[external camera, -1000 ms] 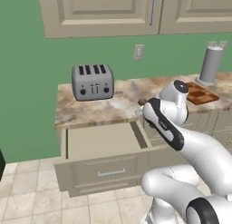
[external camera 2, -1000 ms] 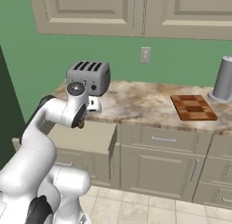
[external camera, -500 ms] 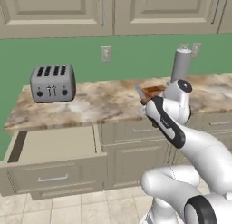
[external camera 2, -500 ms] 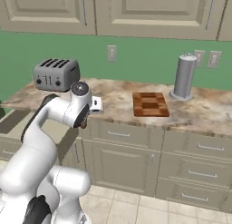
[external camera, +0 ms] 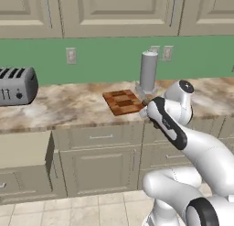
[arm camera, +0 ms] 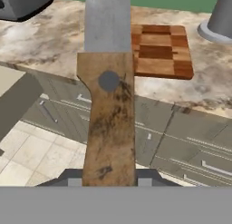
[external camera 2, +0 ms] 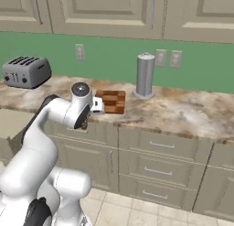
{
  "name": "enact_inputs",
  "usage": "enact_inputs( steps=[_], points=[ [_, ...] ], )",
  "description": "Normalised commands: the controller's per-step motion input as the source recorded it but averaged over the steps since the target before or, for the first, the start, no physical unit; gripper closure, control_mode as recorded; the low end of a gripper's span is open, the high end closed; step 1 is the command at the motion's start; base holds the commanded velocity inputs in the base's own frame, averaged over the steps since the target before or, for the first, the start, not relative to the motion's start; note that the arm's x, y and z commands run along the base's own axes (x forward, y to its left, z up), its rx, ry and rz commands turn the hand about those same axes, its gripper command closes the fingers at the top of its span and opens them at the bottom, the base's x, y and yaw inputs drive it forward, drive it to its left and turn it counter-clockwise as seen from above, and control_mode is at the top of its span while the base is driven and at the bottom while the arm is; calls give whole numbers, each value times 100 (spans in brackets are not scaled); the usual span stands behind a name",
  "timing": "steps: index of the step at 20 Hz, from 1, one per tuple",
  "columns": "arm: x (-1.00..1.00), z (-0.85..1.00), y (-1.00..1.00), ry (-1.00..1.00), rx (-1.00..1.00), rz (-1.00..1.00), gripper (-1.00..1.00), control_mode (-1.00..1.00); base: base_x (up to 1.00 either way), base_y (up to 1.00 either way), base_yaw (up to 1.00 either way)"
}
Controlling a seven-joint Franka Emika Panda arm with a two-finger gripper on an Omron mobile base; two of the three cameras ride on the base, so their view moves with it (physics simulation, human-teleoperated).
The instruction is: Pick up the knife from the drawer and place it on the cutting board. Then place the meat from the plate to the cutting board.
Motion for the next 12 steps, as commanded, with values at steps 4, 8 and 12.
enact_inputs(
  steps=[4, 8, 12],
  points=[
    [0, 0, 0, 0, 0, 0, 100, 100, 83, -55, 10],
    [0, 0, 0, 0, 0, 0, 100, 100, 100, 24, 3],
    [0, 0, 0, 0, 0, 0, 100, 100, 90, 38, 5]
  ],
)
